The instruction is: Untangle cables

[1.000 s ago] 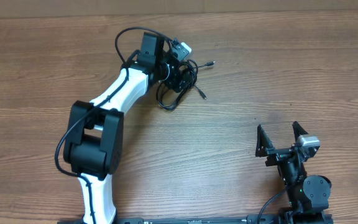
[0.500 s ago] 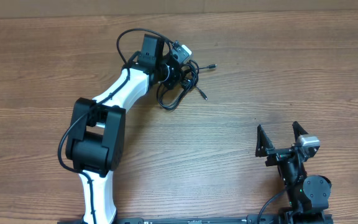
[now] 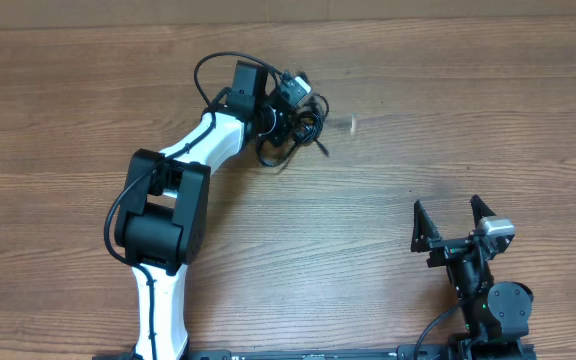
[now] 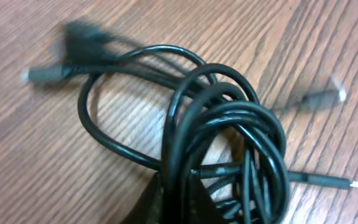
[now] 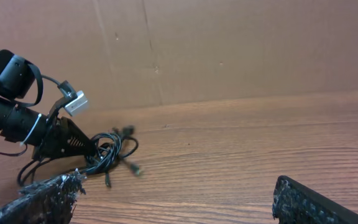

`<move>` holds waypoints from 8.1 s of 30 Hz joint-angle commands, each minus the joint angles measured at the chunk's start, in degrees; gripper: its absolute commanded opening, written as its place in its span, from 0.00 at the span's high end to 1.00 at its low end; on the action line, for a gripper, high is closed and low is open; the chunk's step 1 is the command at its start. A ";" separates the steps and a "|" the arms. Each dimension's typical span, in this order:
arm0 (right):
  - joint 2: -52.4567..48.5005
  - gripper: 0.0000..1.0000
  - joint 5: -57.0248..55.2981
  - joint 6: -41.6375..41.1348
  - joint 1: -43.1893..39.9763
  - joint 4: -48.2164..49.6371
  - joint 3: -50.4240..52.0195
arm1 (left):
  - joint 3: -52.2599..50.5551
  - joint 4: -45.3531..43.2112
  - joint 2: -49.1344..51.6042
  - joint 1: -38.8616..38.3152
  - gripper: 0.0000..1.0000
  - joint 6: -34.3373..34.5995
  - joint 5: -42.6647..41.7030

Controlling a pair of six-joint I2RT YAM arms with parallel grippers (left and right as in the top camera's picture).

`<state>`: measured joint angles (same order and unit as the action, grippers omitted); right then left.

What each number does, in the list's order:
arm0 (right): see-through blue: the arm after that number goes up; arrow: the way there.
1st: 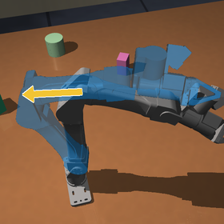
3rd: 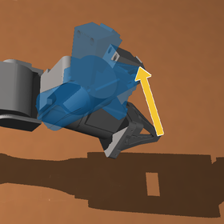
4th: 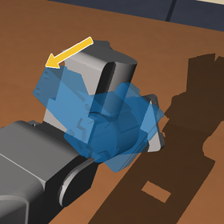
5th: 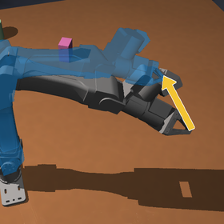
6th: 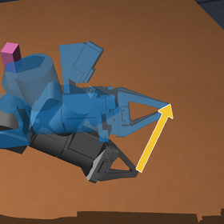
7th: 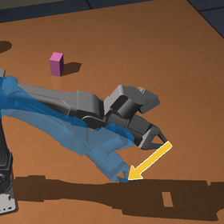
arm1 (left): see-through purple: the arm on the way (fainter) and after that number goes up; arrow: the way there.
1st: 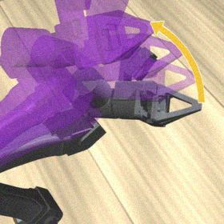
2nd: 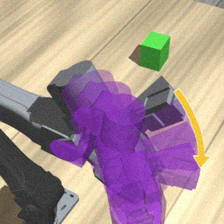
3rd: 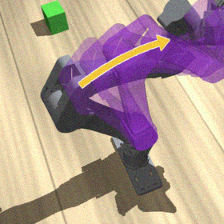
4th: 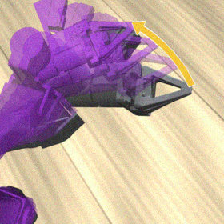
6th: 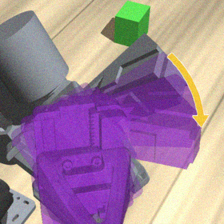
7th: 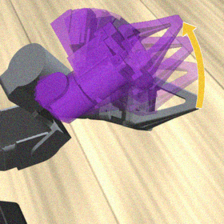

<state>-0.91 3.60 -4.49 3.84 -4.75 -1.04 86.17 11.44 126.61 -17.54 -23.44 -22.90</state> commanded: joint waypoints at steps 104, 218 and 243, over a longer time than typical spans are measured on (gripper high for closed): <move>-62.62 0.19 35.98 -5.44 0.33 -58.14 -67.91 | 0.52 40.59 -30.36 -10.38 0.96 30.36 -13.90; -71.87 0.96 30.58 -7.69 0.35 -54.36 -67.10 | 0.52 36.11 -30.36 -22.23 0.96 90.75 12.02; -71.87 0.44 30.56 -7.65 0.35 -54.53 -67.10 | 0.52 31.39 -30.36 -22.25 0.96 71.60 3.67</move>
<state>-73.56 33.69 -12.12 4.16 -59.59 -67.48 86.50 44.16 97.30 -39.77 61.08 -13.80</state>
